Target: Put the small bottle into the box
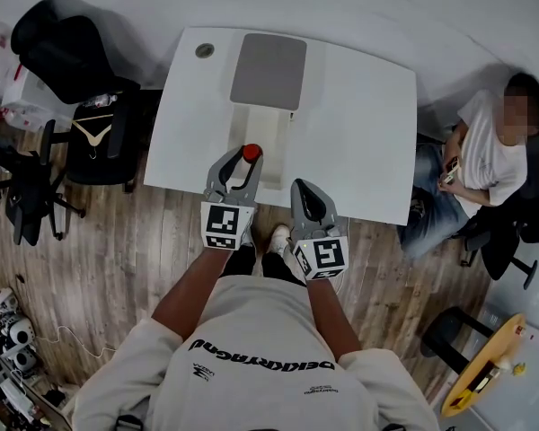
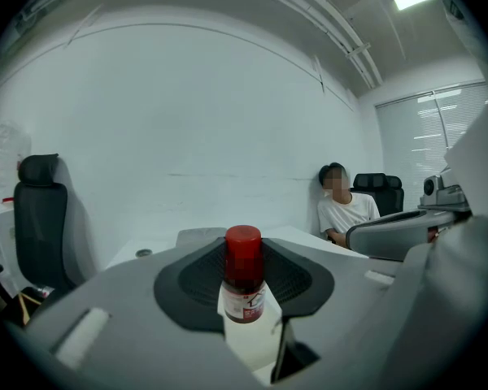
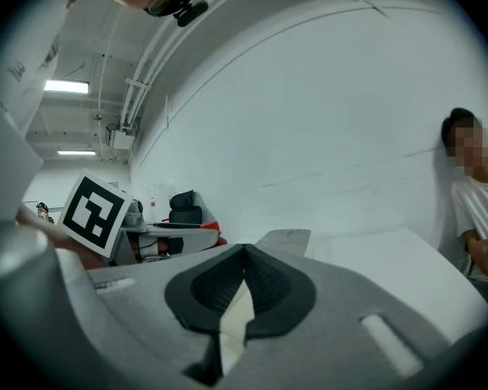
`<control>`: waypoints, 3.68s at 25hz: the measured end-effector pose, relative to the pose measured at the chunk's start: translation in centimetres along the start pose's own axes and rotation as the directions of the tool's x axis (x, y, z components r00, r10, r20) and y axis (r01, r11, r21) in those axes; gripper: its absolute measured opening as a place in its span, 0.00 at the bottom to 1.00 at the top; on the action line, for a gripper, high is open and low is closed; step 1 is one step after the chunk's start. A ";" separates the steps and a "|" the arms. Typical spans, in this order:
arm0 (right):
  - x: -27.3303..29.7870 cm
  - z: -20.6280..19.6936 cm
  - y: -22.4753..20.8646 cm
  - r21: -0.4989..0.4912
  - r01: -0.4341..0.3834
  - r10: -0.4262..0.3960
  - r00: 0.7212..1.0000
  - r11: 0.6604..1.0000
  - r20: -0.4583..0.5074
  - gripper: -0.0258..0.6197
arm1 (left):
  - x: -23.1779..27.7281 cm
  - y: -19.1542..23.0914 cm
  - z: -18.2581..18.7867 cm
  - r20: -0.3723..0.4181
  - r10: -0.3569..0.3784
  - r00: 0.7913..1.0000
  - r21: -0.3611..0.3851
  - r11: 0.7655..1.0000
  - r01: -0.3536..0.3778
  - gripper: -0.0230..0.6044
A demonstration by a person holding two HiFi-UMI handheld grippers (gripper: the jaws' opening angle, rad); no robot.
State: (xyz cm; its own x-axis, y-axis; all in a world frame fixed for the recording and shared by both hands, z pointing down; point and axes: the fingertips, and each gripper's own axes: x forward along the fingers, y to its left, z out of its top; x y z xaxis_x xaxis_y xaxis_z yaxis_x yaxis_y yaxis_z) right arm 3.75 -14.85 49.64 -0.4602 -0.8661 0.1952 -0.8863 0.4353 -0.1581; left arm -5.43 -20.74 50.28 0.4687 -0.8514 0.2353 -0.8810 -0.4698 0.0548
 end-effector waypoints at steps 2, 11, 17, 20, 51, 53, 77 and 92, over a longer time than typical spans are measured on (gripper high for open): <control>-0.1 -0.2 -0.2 0.002 0.007 -0.007 1.000 1.000 -0.004 0.04 | 0.4 0.2 -0.1 0.001 -0.001 1.000 0.001 1.000 0.001 0.25; 0.4 -1.1 -0.5 0.009 0.020 -0.020 1.000 1.000 -0.019 0.04 | 2.3 0.8 -1.0 -0.015 0.003 1.000 -0.005 1.000 -0.003 0.25; 0.8 -1.2 -0.7 0.006 0.022 -0.022 0.999 1.000 -0.024 0.04 | 3.7 1.1 -1.8 -0.024 0.001 1.000 -0.020 1.000 -0.002 0.25; 1.1 -1.3 -0.7 0.002 0.021 -0.021 0.999 1.000 -0.027 0.04 | 4.6 1.4 -2.5 -0.035 -0.003 0.999 -0.043 0.999 0.002 0.25; 2.3 -3.1 -2.8 0.015 0.032 -0.031 0.997 0.999 -0.072 0.04 | 9.4 2.6 -8.4 -0.156 0.023 0.987 0.011 1.000 -0.021 0.25; 2.4 -3.2 -2.7 0.017 0.029 -0.028 0.997 0.999 -0.073 0.04 | 9.6 2.7 -8.7 -0.162 0.022 0.987 0.012 1.000 -0.021 0.25; 2.6 -4.2 -3.1 0.017 0.030 -0.029 0.995 0.999 -0.091 0.04 | 10.9 2.9 -10.9 -0.215 0.034 0.976 0.031 0.999 -0.028 0.26; 2.8 -4.2 -3.2 0.019 0.028 -0.026 0.996 0.999 -0.090 0.04 | 11.2 2.8 -11.1 -0.229 0.043 0.973 0.050 0.998 -0.032 0.26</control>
State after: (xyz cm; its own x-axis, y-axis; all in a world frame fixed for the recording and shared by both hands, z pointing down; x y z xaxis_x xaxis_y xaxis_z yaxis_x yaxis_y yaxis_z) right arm 5.04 -17.63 54.74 -0.4394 -0.8516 0.2859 -0.8978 0.4059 -0.1708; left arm -3.32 -29.01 63.89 0.4038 -0.7949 0.4529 -0.8913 -0.4535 -0.0013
